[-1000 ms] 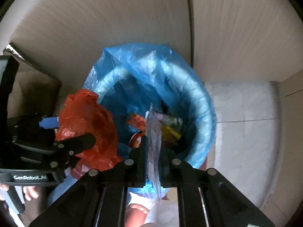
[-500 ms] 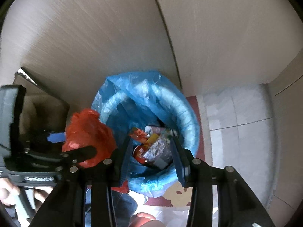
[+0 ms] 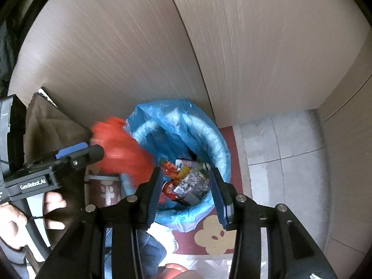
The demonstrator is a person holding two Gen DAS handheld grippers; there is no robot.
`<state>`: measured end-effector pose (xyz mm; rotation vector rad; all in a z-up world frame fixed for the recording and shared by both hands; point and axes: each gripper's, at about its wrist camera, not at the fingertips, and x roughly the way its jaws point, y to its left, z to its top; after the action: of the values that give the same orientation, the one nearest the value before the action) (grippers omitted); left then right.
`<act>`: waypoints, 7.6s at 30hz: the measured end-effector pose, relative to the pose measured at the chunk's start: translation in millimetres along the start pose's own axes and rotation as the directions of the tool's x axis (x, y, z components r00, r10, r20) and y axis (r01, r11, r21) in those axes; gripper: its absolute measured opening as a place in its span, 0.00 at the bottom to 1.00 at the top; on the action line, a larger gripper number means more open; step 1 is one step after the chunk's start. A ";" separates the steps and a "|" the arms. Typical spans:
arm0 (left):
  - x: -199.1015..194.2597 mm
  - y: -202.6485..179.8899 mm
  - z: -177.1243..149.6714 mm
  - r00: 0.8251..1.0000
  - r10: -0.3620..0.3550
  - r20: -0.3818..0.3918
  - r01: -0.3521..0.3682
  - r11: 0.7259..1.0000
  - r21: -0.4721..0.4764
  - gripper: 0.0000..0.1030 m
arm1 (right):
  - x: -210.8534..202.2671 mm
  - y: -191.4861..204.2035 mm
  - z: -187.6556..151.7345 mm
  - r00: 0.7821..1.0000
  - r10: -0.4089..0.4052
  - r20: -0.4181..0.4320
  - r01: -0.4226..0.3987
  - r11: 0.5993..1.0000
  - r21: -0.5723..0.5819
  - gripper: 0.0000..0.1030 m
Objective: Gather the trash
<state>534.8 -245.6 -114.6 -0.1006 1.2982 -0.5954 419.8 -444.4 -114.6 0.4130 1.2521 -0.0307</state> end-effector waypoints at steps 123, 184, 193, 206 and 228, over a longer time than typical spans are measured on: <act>-241.4 18.0 -74.1 0.964 0.073 0.256 -0.082 0.996 0.024 0.05 | -193.1 196.7 -46.5 0.939 0.258 0.229 -0.134 0.885 -0.446 0.01; -16.1 -18.2 -73.5 0.961 0.276 0.012 -0.276 0.961 -0.034 0.66 | 4.0 31.1 -33.5 0.990 0.141 0.029 -0.139 0.989 -0.056 0.38; -34.1 -20.8 -77.5 0.981 0.190 0.035 -0.191 0.981 0.033 0.66 | 37.9 14.3 -45.9 0.988 0.100 -0.114 -0.103 0.994 -0.021 0.41; -14.9 -10.0 -62.3 0.983 0.184 0.019 -0.184 0.981 0.056 0.66 | 101.3 -9.7 -47.9 0.981 -0.043 -0.188 0.042 0.999 -0.011 0.06; -0.6 -13.9 -58.5 0.984 0.176 0.017 -0.176 0.981 0.083 0.66 | 104.8 3.7 -33.6 0.988 0.024 -0.155 -0.027 0.999 -0.017 0.03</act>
<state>475.8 -242.1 -125.4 0.0809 1.2561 -0.4967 423.9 -409.2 -218.9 0.4211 1.3994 0.0356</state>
